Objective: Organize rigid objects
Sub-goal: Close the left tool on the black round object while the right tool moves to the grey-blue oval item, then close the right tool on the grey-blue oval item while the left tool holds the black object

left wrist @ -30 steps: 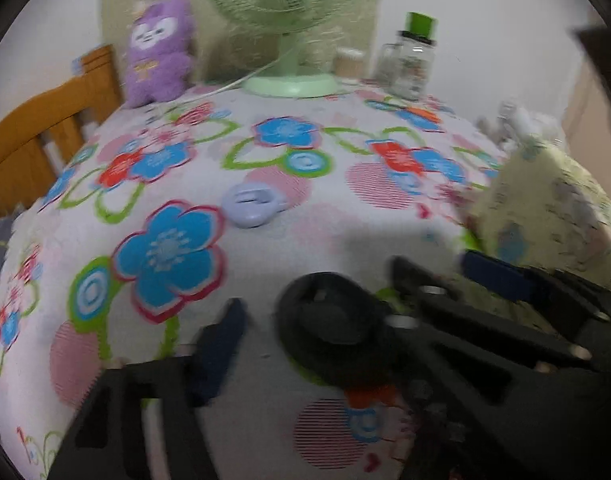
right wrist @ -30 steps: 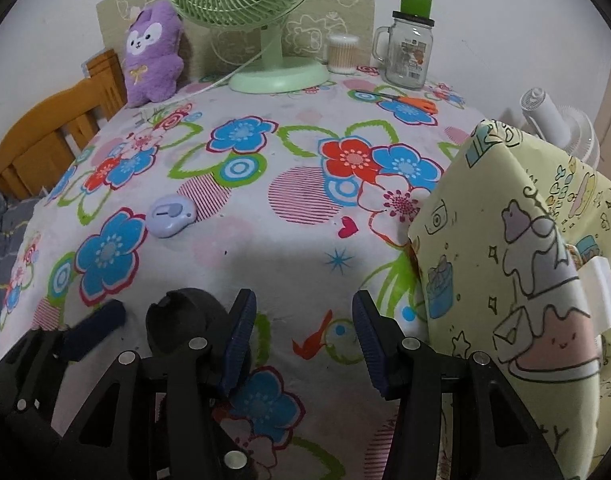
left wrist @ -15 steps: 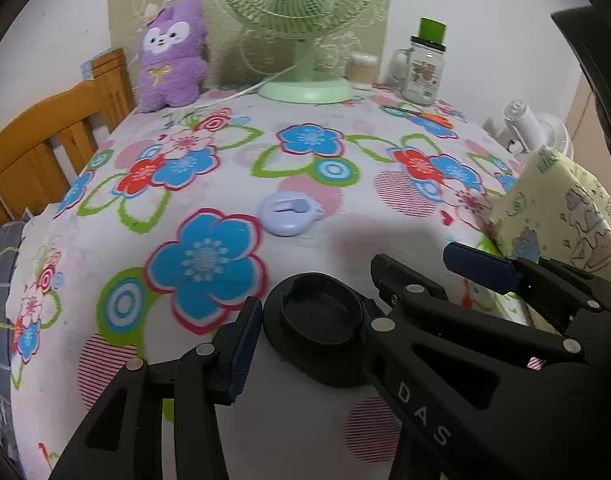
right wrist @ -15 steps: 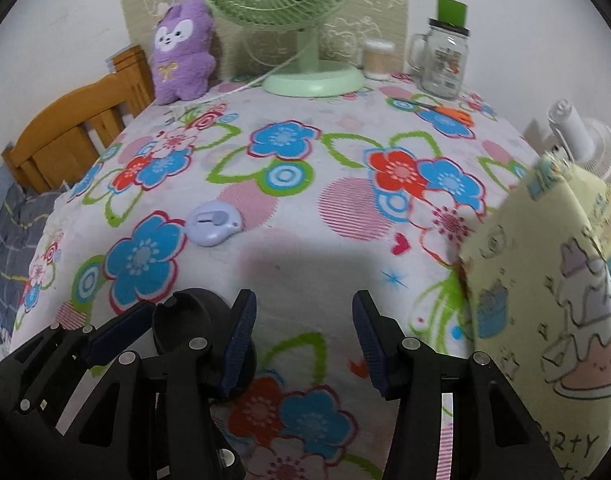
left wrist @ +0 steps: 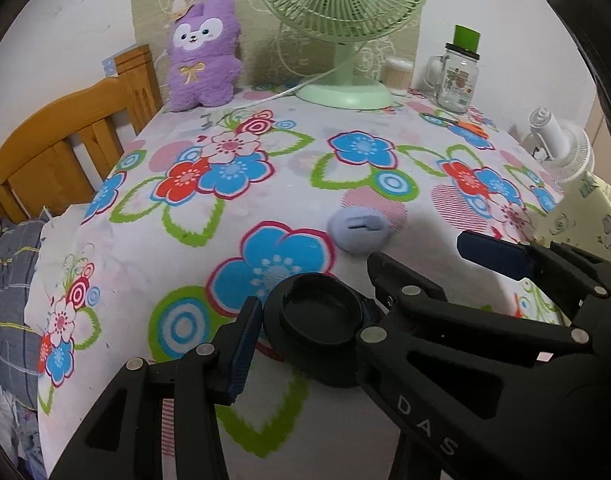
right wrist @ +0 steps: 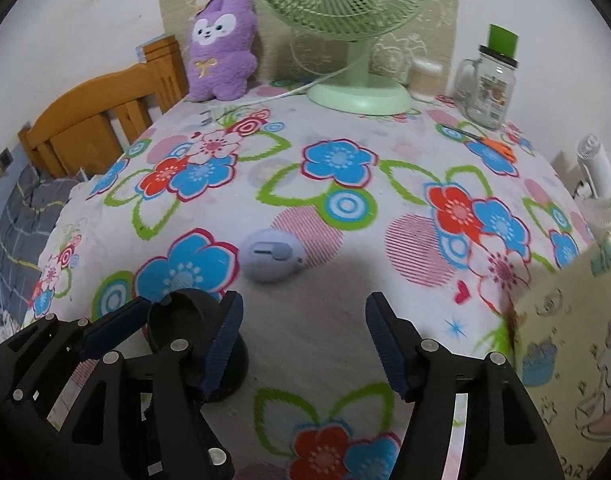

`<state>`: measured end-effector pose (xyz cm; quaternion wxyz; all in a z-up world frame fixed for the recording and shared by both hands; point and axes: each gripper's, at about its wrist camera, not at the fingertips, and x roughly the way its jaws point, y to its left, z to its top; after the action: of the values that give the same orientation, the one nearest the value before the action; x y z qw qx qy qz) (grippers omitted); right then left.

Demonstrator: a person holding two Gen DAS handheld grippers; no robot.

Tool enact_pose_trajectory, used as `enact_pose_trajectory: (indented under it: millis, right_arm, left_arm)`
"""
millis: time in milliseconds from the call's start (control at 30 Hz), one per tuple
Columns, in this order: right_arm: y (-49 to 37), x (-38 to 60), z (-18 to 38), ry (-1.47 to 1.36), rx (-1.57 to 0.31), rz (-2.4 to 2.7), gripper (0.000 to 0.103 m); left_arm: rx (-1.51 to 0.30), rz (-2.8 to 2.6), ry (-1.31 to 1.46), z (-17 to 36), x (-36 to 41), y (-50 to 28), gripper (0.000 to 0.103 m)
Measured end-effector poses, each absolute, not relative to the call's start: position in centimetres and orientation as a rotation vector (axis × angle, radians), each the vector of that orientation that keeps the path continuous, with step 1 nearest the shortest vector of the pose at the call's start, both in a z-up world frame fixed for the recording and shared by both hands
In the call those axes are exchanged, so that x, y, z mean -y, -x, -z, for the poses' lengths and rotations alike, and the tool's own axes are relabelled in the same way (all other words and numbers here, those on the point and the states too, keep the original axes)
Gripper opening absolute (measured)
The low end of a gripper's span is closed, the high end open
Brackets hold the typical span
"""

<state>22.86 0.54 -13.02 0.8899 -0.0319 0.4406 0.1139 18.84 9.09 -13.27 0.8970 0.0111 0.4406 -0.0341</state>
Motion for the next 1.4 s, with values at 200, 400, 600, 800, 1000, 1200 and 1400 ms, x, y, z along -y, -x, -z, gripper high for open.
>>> enact_pose_trajectory:
  millis: [200, 400, 600, 800, 1000, 1200, 1400]
  right_arm:
    - [-24.1, -1.3, 13.3, 0.07, -0.935, -0.25, 0.068]
    - [-25.3, -1.9, 13.4, 0.084, -0.925, -0.246, 0.075]
    - [-26.7, -2.4, 14.1, 0.082, -0.946, -0.249, 0.074]
    - [-27.4, -2.6, 14.6, 0.089, -0.956, -0.242, 0.055]
    - [-27.1, -2.4, 14.4, 0.095, -0.953, -0.229, 0.048]
    - [-26.2, -1.8, 14.1, 0.083, -0.963, -0.234, 0.048]
    - [-24.7, -1.3, 13.8, 0.082, -0.961, -0.245, 0.048]
  left_arm:
    - [-0.931, 0.073, -0.018, 13.5, -9.7, -20.0, 0.051]
    - [-0.932, 0.062, -0.025, 13.5, -10.3, -20.8, 0.051]
    - [-0.923, 0.053, 0.005, 13.7, -10.9, -21.4, 0.051]
    - [-0.913, 0.058, -0.018, 13.6, -10.6, -21.4, 0.043]
    - [-0.91, 0.061, -0.029, 13.7, -10.4, -21.3, 0.041]
    - [-0.912, 0.065, -0.031, 13.6, -10.2, -20.8, 0.041]
    - [-0.915, 0.076, -0.035, 13.6, -9.6, -19.7, 0.041]
